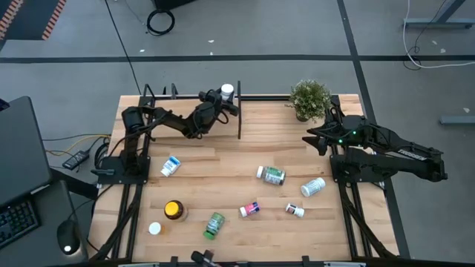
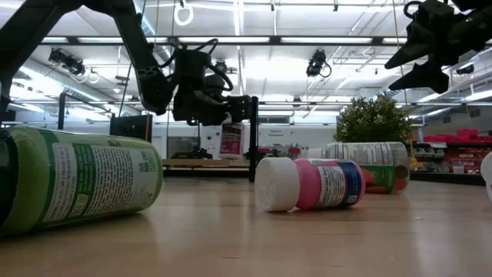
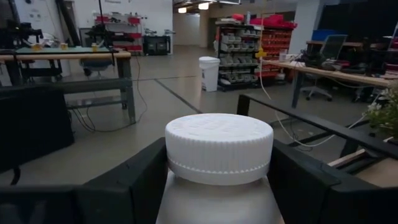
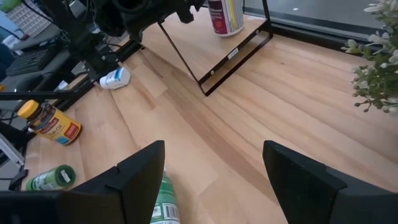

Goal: Pick and place medicine bottles onto shelf by color
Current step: Put the purple medicine bottle on the shelf, then put the yellow medicine bottle on the shelf

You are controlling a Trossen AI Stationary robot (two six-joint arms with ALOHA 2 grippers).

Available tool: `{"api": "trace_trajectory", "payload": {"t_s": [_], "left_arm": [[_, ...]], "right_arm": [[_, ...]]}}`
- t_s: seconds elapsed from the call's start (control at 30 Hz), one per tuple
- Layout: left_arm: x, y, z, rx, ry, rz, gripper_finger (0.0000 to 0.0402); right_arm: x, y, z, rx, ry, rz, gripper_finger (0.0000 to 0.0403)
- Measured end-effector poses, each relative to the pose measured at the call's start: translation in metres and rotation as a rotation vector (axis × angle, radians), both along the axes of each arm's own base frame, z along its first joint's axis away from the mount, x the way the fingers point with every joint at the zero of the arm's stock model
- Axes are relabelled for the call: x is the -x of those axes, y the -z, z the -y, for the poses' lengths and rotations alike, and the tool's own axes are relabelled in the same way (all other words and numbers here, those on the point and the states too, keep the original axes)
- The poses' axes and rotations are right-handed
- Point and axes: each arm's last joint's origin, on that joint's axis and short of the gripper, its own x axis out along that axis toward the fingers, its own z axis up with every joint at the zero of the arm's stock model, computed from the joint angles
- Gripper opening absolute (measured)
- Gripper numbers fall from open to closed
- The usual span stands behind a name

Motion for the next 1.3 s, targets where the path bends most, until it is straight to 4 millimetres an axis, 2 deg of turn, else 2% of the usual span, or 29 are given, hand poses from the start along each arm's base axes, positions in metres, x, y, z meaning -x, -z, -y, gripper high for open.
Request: {"api": "trace_trajectory", "payload": {"t_s": [0.23,0.47,0.73,1.03,1.17,1.3], "left_arm": [[0.0,0.001,0.0,0.013,-0.002,-0.011,0.027],[0.0,-0.001,0.002,-0.005,0.002,-0.026,0.0274],[-0.001,-0.027,0.015,-0.061,0.03,-0.073,0.0275],[0.009,-0.07,0.055,0.004,0.135,-0.248,0.0275],[0.025,-0.092,0.084,0.102,0.2,-0.292,0.0275],[0.052,-0.11,0.116,0.238,0.255,-0.315,0.0275]], "right_arm": [[0.0,0.0,0.0,0.0,0.0,0.001,0.0278],[0.0,0.0,0.0,-0.006,0.003,0.003,0.0278],[0.0,0.0,0.0,-0.004,0.002,0.002,0.0278],[0.0,0.0,0.0,0.014,0.001,0.0,0.0278],[-0.001,-0.002,0.0,0.032,-0.005,0.012,0.0278],[-0.002,-0.005,0.001,0.062,-0.013,0.032,0.0279]]}}
